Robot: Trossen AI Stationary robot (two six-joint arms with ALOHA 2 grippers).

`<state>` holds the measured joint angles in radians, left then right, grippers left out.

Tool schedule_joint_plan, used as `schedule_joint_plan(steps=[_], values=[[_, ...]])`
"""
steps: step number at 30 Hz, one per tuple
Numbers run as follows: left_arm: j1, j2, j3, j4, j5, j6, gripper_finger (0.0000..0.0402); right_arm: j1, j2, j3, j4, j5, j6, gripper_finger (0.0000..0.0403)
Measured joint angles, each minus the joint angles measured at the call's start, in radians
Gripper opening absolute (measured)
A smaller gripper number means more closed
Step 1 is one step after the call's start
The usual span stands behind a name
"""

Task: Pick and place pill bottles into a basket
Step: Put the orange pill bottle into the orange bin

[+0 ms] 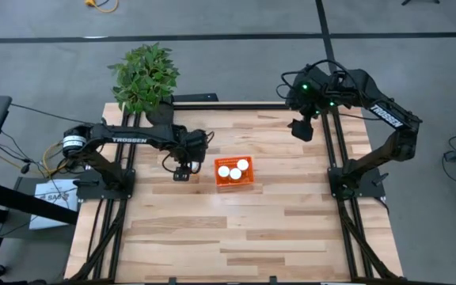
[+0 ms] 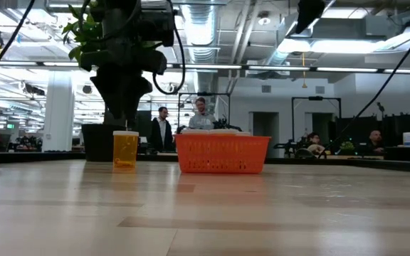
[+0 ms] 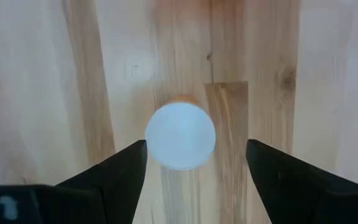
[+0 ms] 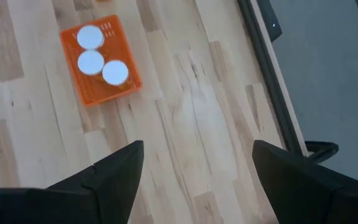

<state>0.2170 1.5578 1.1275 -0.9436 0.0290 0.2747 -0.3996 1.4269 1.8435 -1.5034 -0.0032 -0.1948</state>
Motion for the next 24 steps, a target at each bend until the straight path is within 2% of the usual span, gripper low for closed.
schedule_joint_plan(steps=[12,24], values=[[-0.089,0.000,0.000,0.030,-0.102,0.012,0.0265,0.000,0.000,0.000,-0.045,0.000,-0.026,0.0296],[-0.092,0.000,0.000,0.030,-0.116,-0.018,0.0265,0.000,0.000,0.000,-0.045,0.000,-0.050,0.0296]])
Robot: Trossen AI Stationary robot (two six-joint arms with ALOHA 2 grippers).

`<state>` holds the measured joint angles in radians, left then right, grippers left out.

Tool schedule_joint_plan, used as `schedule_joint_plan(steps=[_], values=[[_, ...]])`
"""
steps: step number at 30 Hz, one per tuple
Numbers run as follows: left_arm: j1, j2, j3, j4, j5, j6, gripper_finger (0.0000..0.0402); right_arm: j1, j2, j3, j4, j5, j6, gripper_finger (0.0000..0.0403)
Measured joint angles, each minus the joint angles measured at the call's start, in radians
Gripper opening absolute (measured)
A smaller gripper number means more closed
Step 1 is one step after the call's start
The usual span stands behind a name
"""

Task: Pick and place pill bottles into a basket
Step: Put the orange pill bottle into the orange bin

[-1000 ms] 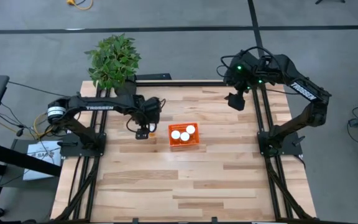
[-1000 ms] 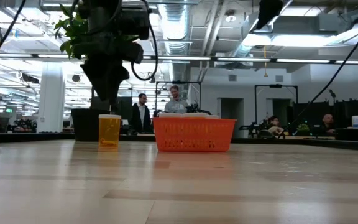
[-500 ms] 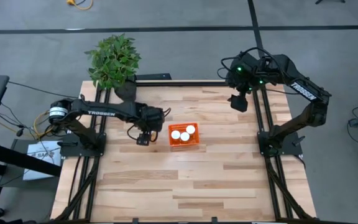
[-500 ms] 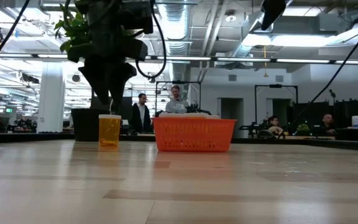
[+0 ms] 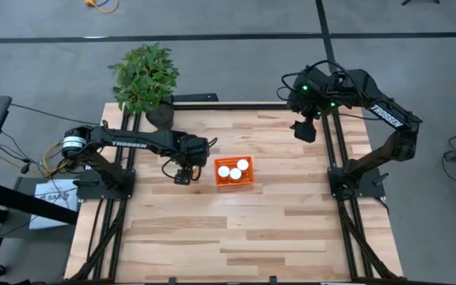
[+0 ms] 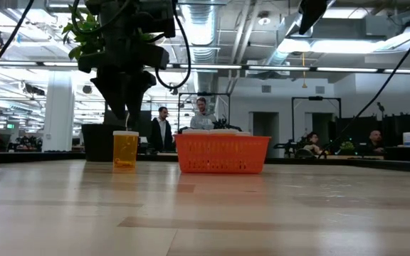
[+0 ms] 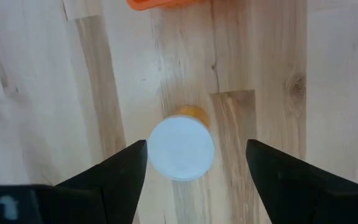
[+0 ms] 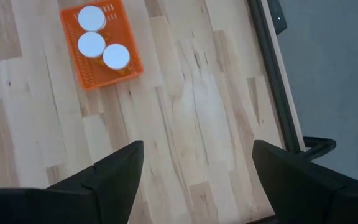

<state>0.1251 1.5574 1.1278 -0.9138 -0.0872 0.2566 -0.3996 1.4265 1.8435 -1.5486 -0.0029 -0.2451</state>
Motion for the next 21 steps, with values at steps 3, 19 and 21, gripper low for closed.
schedule_joint_plan(steps=[3,19,21], values=[[0.011,0.000,0.000,-0.004,0.004,-0.004,0.0265,0.000,0.000,0.000,-0.006,0.000,0.000,0.0296],[0.039,0.007,-0.006,0.007,0.028,0.035,0.0326,0.000,0.000,0.000,-0.015,0.000,-0.018,0.0296],[0.044,0.019,-0.017,0.010,0.041,0.035,0.0330,0.000,0.000,0.000,-0.015,0.000,-0.018,0.0296]])
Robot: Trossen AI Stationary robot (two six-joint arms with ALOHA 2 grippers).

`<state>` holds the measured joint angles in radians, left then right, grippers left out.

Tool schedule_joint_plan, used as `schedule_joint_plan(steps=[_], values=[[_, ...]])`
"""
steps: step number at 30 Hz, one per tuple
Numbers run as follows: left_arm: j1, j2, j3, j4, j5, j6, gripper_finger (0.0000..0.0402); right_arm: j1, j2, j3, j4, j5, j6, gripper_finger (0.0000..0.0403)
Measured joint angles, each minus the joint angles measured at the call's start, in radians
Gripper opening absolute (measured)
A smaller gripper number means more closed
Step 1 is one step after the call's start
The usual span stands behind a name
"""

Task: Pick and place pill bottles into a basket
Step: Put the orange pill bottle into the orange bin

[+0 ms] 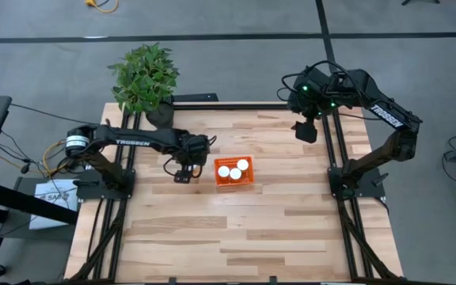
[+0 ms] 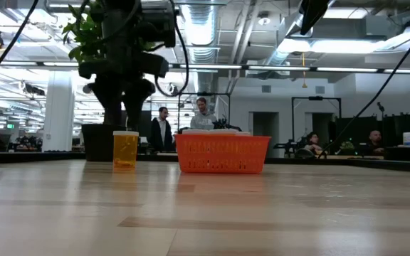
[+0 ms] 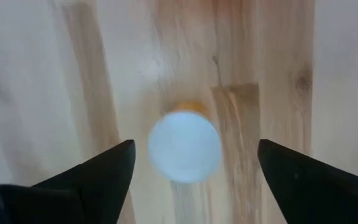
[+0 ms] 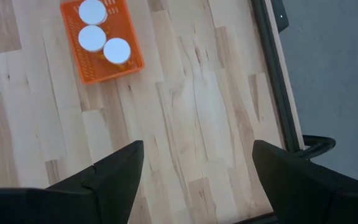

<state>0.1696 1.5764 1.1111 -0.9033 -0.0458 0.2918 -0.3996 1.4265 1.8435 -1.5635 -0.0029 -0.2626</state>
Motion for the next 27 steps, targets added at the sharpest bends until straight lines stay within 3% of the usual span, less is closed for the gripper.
schedule_joint_plan(steps=[27], values=[[0.022,0.028,-0.009,0.012,0.006,0.022,0.0332,0.000,-0.001,0.000,0.000,0.000,0.000,0.0296]])
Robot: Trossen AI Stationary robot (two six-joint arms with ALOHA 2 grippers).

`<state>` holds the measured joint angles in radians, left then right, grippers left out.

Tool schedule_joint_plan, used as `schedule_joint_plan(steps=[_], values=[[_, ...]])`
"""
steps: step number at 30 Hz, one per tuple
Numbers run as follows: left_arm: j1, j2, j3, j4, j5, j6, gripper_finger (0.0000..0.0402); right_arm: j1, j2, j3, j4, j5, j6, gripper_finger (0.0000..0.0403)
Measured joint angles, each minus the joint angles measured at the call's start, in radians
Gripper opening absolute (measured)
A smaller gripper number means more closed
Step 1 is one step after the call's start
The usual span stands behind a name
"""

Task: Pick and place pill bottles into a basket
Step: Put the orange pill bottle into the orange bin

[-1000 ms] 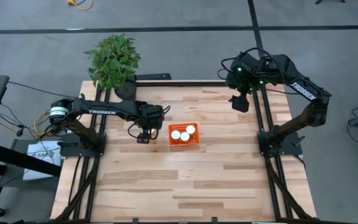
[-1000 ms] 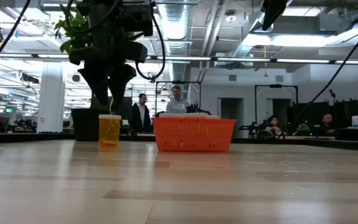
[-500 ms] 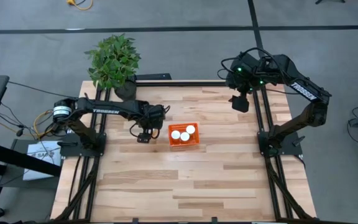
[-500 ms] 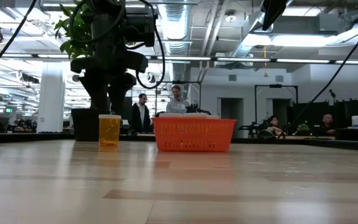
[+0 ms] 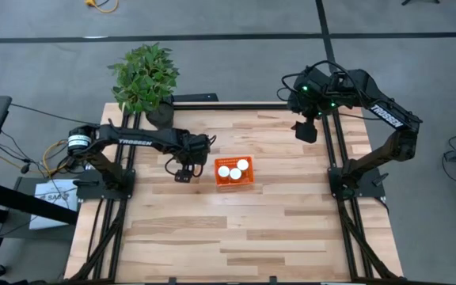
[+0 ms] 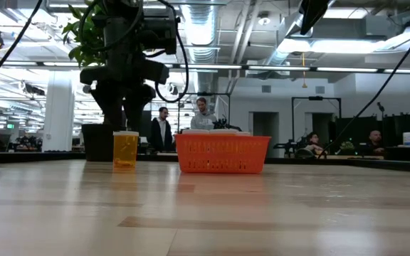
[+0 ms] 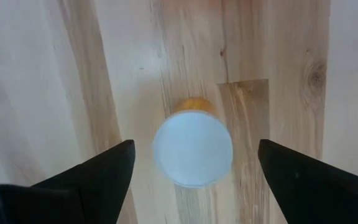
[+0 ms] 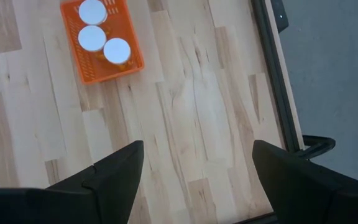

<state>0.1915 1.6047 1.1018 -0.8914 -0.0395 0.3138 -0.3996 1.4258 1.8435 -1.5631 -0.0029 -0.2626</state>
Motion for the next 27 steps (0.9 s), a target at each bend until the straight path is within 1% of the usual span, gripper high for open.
schedule_joint_plan(steps=[5,17,19,27], values=[[0.001,0.002,-0.046,0.033,0.026,-0.019,0.0332,0.000,0.000,0.000,0.000,0.000,0.000,0.0296],[0.006,0.002,-0.049,0.075,0.027,0.039,0.0332,0.000,0.000,0.000,0.004,0.000,0.000,0.0296],[0.010,0.001,-0.065,0.104,0.034,0.041,0.0332,0.000,0.000,0.000,0.004,0.000,0.000,0.0296],[0.018,0.001,-0.074,0.102,0.036,0.040,0.0332,0.000,0.000,0.000,0.008,0.001,0.000,0.0296]])
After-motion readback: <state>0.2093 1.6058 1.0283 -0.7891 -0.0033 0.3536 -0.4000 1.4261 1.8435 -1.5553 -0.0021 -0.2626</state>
